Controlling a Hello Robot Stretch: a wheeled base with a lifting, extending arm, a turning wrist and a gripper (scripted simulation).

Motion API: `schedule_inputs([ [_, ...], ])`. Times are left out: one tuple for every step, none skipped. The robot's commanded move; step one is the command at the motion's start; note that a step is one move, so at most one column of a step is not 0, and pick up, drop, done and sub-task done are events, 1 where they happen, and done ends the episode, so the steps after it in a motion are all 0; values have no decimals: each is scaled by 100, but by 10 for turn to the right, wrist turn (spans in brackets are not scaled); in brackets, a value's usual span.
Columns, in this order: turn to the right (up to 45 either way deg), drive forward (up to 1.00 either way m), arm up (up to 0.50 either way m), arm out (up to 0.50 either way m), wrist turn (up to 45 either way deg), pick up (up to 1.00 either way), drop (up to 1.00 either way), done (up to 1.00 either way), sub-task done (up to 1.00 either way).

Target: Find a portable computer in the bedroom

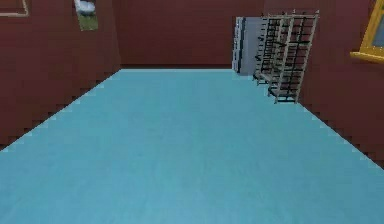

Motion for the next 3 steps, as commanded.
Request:
schedule_inputs([
  [-450, 0, 0, 0, 0, 0, 0, 0, 0],
  [-240, 0, 0, 0, 0, 0, 0, 0, 0],
  [0, 100, 0, 0, 0, 0, 0, 0, 0],
])
